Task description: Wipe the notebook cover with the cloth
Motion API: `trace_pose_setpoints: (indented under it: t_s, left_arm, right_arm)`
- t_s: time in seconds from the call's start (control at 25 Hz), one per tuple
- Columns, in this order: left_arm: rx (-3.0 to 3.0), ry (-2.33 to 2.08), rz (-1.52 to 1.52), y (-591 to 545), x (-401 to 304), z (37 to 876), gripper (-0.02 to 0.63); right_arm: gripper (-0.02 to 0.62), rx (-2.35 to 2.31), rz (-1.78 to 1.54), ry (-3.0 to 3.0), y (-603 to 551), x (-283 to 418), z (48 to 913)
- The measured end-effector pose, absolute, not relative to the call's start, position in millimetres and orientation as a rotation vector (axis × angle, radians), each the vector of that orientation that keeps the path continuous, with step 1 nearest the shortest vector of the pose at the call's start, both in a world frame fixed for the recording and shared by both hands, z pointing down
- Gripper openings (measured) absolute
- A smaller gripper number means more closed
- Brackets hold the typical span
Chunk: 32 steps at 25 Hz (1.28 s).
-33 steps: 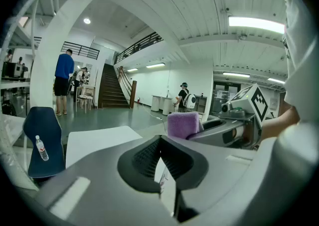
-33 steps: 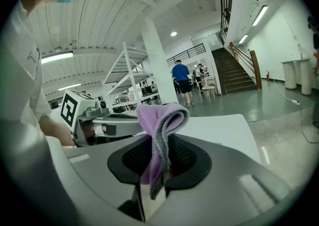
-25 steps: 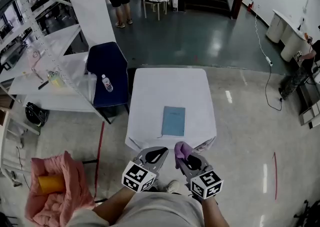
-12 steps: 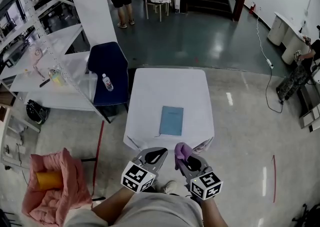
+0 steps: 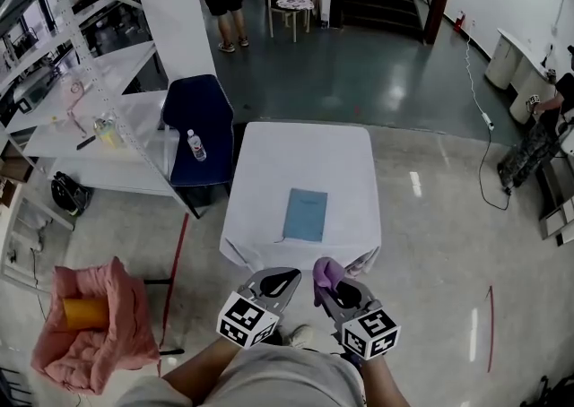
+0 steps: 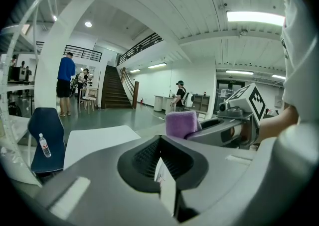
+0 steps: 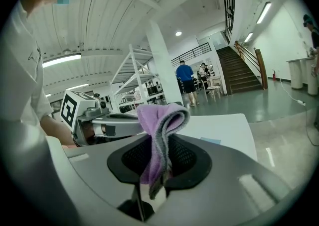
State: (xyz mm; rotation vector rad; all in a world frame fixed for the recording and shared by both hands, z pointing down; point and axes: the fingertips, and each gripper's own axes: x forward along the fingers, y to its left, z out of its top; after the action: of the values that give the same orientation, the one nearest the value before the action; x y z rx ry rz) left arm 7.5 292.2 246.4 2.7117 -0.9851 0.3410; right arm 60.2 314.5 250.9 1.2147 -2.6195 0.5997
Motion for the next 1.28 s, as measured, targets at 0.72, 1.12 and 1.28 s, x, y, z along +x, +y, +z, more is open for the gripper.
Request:
trace_pose_setpoints:
  t_s: [0.72,1.12,1.28]
  left_arm:
    - [2.703,-1.004,0.337,266.4,10.2,251.4,0.000]
    - [2.704,-0.972,0.291,195.8,14.0,257.4,0.001]
    - [2.714,-0.961,0.287,154.3,10.3,255.7,0.000]
  right_arm:
    - [0.107,1.224,0.599,-2.617,291.5,72.4,257.9]
    - [0.107,1.240,0.587,-2.584,224.4,72.0,262.9]
    - [0.107,1.266,0.593,-2.570,185.6,70.9,264.9]
